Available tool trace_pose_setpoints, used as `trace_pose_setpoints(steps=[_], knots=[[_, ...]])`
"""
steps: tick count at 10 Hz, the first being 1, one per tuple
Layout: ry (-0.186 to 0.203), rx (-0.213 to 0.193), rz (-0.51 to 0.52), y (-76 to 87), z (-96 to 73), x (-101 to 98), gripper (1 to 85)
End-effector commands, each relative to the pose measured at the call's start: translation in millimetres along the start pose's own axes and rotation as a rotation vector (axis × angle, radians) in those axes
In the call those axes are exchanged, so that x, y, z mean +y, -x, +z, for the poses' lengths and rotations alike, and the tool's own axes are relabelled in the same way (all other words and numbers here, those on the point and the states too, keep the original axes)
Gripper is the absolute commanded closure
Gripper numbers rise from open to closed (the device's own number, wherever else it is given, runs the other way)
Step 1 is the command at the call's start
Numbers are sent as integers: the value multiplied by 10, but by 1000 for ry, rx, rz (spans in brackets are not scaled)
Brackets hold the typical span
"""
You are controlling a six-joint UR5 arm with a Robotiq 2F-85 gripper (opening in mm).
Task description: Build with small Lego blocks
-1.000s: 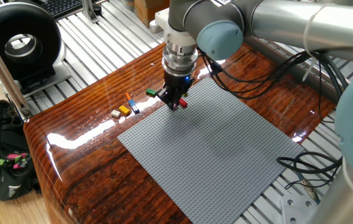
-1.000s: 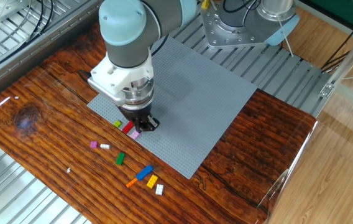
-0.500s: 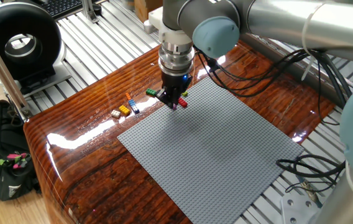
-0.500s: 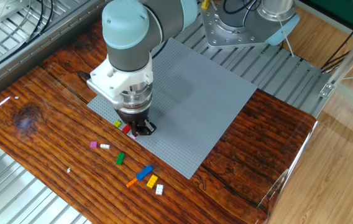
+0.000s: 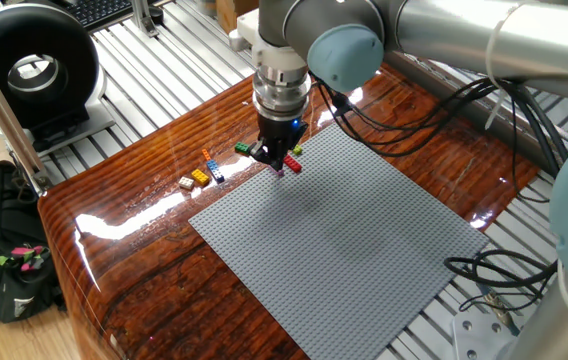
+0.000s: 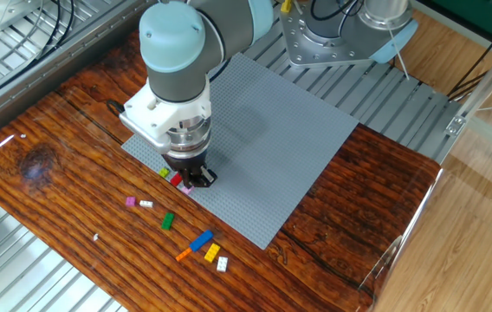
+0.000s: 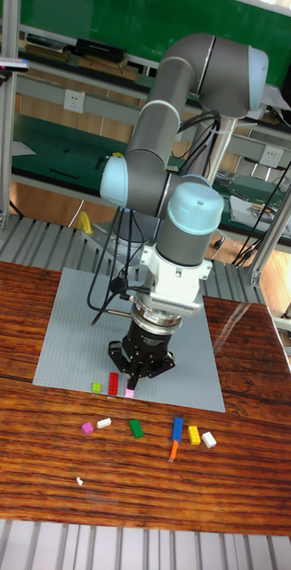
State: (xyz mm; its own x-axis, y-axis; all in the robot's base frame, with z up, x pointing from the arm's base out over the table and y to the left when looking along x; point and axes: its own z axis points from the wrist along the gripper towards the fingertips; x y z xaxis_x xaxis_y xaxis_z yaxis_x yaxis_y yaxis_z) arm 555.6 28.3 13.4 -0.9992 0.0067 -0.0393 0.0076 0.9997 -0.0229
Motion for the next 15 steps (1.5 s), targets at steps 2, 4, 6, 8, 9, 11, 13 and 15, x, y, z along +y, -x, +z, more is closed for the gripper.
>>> trace_pose_setpoints(steps=[2, 4, 6, 8, 9, 11, 13, 15], knots=[[7, 7, -4, -4, 79, -33, 847], [3, 7, -7, -13, 76, -50, 847], [4, 33, -13, -59, -99, -84, 847], [12, 49, -14, -57, -196, -80, 847], [-5, 53, -13, -65, -220, -110, 847], [7, 53, -4, -52, -379, -39, 847], [42, 19, 17, 123, -558, 164, 847], [68, -19, 44, 348, -558, 366, 847]])
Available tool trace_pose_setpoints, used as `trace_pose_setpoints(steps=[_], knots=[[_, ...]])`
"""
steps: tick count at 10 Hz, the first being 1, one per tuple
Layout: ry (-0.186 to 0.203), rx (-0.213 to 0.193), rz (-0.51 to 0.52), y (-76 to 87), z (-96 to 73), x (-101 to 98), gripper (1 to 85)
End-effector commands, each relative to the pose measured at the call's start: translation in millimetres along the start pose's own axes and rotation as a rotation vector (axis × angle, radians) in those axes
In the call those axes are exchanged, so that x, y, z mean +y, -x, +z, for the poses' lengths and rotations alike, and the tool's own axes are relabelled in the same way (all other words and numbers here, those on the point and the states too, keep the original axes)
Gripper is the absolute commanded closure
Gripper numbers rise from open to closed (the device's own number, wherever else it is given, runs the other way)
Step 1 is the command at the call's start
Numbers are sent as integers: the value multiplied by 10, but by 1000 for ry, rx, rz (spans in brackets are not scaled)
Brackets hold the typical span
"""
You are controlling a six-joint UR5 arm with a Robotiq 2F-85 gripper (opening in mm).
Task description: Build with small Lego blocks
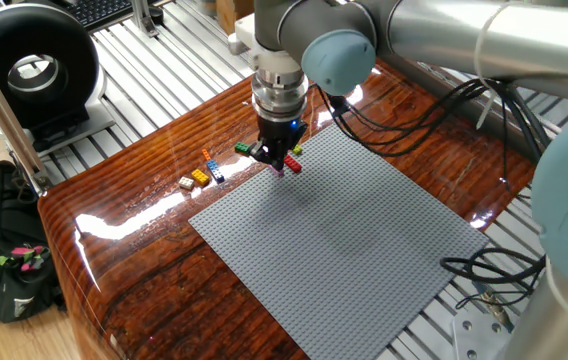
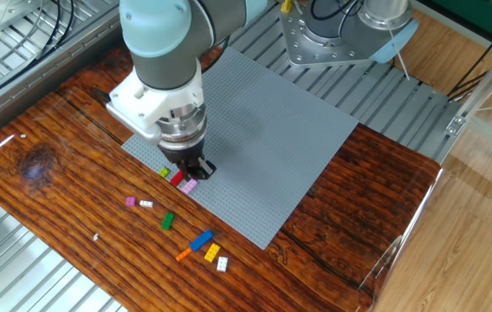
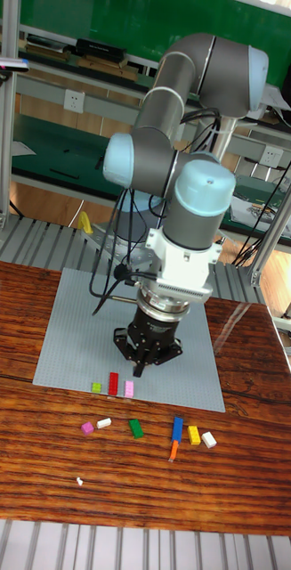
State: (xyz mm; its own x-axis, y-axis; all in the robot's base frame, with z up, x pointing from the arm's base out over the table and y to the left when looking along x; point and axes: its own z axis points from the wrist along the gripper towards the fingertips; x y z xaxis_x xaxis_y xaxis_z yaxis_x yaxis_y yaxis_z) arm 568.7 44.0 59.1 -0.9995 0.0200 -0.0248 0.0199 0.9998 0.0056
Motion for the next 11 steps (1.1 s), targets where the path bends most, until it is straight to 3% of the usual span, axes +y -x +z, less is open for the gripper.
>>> trace_pose_setpoints(steps=[1, 2, 4, 6, 8, 11], knots=[[43, -58, 48, 303, -58, 283, 847], [52, -65, 78, 374, -17, 342, 847], [33, -70, 88, 534, 23, 261, 847], [49, -77, 104, 668, -12, 320, 847], [48, -112, 92, 837, 81, 285, 847], [25, -114, 62, 852, 78, 200, 847]])
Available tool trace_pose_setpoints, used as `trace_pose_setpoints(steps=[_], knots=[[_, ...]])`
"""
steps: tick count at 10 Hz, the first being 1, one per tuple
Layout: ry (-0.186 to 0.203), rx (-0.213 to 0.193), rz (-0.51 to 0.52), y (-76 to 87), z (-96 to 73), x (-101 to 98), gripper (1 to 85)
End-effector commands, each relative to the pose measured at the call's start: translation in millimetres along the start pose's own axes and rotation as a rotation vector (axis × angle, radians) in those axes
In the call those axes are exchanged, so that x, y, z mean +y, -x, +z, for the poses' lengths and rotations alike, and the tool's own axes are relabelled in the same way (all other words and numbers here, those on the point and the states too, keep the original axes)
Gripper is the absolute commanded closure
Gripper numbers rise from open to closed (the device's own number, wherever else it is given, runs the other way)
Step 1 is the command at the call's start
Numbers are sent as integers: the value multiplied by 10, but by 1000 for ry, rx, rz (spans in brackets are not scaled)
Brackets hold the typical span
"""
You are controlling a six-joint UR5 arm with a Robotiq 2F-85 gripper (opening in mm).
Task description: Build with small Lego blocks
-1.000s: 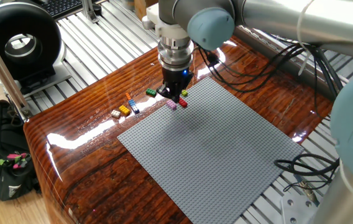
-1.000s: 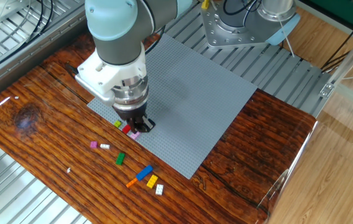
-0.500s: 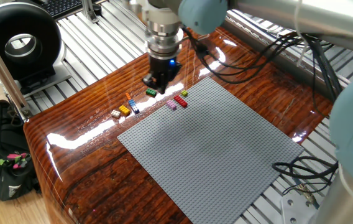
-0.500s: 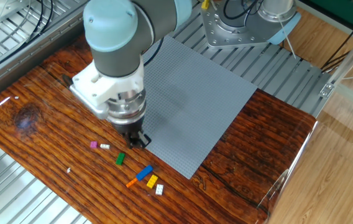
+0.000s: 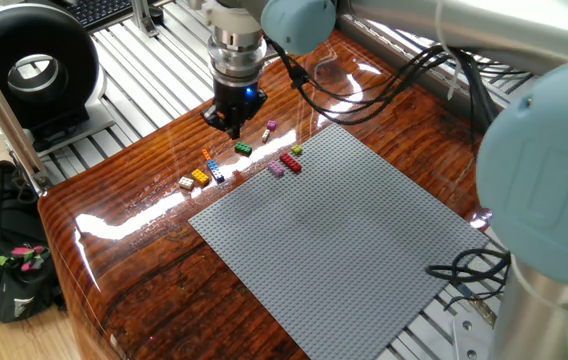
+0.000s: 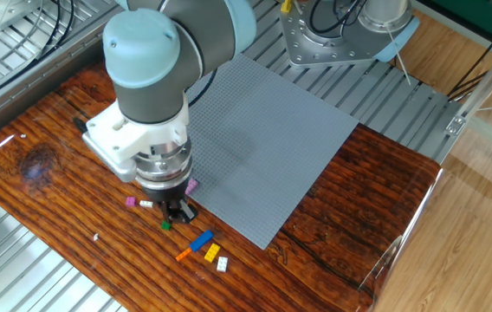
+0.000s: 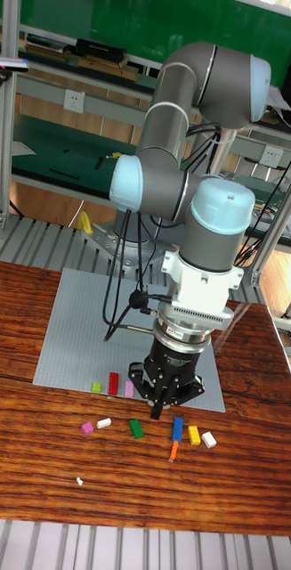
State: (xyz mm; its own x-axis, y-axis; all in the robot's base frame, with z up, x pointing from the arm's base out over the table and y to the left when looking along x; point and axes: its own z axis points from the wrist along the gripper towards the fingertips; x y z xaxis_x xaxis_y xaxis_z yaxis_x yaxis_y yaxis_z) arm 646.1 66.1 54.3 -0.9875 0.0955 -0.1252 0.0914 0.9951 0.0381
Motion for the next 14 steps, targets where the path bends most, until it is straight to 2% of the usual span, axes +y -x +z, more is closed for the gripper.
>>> trace_pose_setpoints(steps=[1, 2, 3, 4, 6, 7, 9, 10, 12, 14], knots=[[0, -11, -44, 98, 45, -59, 847], [-7, 1, -100, 76, 78, -115, 837], [-7, 12, -187, 56, 114, -150, 710], [-4, 17, -220, 51, 147, -151, 610], [-32, 26, -259, 20, 253, -253, 520], [-44, 34, -272, -4, 306, -339, 523], [5, 32, -287, -51, 369, -255, 530], [5, 34, -293, -56, 368, -258, 530], [39, 40, -280, -105, 385, -168, 530], [28, 40, -278, -122, 404, -183, 530]])
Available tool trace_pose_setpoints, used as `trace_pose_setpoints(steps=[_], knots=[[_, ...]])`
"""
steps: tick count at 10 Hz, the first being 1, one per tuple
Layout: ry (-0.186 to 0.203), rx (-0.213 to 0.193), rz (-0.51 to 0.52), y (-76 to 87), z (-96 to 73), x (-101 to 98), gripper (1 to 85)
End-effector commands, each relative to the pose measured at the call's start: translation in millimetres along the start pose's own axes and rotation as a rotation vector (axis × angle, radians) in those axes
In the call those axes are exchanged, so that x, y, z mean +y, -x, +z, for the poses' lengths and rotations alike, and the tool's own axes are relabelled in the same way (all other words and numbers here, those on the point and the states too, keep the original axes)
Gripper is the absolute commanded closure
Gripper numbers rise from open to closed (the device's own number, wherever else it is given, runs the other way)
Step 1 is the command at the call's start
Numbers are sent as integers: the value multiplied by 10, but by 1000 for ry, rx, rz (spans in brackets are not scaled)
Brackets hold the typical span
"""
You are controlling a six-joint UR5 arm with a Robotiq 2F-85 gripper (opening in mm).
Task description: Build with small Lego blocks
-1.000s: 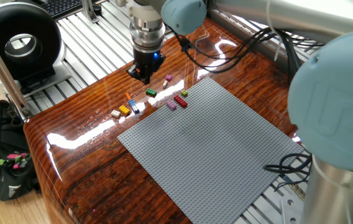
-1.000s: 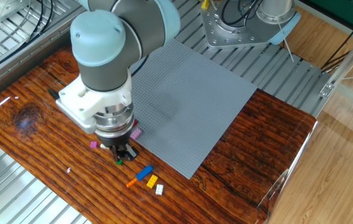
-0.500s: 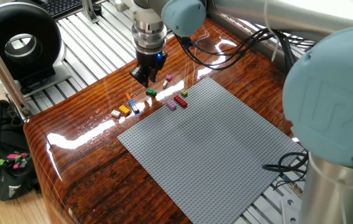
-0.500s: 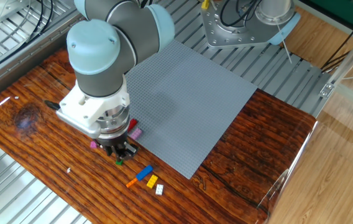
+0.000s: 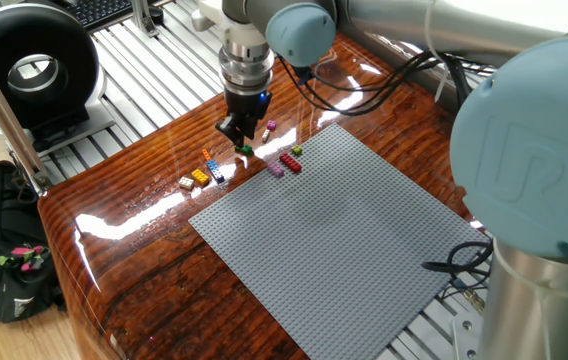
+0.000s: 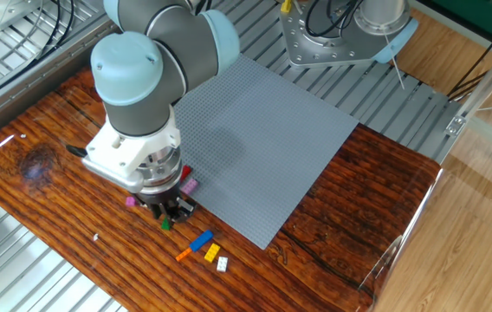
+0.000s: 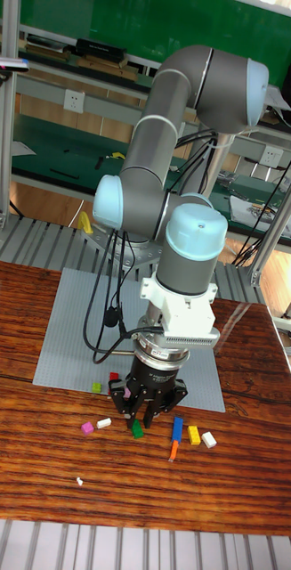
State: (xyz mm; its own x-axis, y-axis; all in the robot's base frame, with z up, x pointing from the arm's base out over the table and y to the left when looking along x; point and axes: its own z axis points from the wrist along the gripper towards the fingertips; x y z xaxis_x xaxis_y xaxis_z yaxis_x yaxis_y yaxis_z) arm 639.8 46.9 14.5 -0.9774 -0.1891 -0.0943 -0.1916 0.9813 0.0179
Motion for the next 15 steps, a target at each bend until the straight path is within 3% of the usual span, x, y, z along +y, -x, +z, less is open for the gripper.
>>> trace_pose_setpoints(steps=[1, 8, 15], knots=[[14, 0, 8, -31, 39, 47, 530], [-2, -10, -9, -23, 84, -20, 537], [12, -19, -1, 11, 93, 4, 557]])
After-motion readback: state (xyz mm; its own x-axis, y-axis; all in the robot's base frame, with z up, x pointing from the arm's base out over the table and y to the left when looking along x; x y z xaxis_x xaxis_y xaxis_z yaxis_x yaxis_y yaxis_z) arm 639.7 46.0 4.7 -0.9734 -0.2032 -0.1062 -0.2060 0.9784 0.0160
